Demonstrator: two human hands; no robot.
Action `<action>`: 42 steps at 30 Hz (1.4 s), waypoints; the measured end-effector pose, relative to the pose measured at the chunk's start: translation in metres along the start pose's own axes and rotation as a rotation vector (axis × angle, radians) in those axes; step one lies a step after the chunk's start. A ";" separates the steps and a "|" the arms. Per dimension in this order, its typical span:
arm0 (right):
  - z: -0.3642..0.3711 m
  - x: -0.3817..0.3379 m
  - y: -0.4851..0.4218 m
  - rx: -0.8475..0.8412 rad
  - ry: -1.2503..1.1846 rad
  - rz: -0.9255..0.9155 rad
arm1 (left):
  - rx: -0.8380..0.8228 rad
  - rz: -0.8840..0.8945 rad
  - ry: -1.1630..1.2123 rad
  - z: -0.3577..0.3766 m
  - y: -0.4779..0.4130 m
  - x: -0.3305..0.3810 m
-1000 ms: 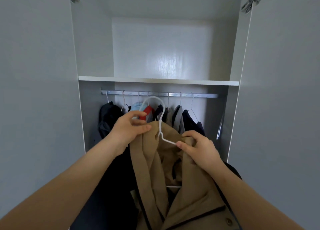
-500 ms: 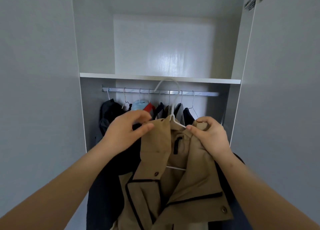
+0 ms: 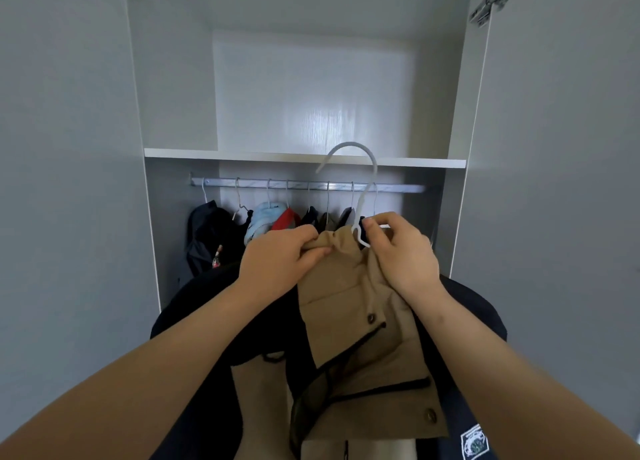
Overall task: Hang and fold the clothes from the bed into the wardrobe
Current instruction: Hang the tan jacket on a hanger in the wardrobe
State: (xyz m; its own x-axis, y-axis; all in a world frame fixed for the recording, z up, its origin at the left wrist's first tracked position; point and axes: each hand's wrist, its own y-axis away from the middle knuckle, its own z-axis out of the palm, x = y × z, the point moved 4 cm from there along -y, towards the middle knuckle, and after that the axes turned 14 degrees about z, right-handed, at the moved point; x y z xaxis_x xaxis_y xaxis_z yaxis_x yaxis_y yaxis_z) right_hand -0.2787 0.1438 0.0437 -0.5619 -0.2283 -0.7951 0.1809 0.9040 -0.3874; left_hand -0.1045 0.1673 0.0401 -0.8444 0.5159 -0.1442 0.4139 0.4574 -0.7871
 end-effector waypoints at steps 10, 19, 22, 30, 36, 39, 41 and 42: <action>0.001 0.038 -0.011 0.086 -0.177 0.132 | -0.316 -0.100 -0.045 0.013 0.019 -0.014; 0.011 0.035 -0.006 -0.013 -0.237 0.014 | -0.272 -0.056 0.056 0.034 0.020 0.003; -0.001 0.034 -0.013 -0.052 -0.315 0.012 | -0.159 -0.169 0.061 0.025 0.016 -0.011; 0.005 0.046 -0.001 -0.373 -0.118 0.200 | -0.085 -0.305 -0.005 0.020 -0.002 -0.025; -0.017 0.017 -0.009 -0.162 -0.270 0.170 | -0.144 -0.282 -0.153 0.024 0.000 -0.015; 0.012 0.005 0.018 -0.654 -0.409 0.286 | -0.082 -0.310 -0.103 0.023 -0.003 -0.013; 0.016 0.009 0.016 -0.661 -0.378 0.228 | -0.049 -0.270 -0.093 0.020 -0.004 -0.012; 0.012 0.013 0.008 -0.520 -0.355 0.139 | -0.032 -0.249 -0.081 0.017 -0.003 -0.013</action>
State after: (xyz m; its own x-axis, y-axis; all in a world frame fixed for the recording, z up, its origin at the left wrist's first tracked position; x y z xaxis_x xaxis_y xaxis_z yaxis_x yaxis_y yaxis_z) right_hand -0.2752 0.1439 0.0247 -0.2437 -0.1218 -0.9622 -0.2327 0.9704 -0.0639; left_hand -0.1007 0.1469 0.0338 -0.9456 0.3253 0.0031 0.1993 0.5867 -0.7849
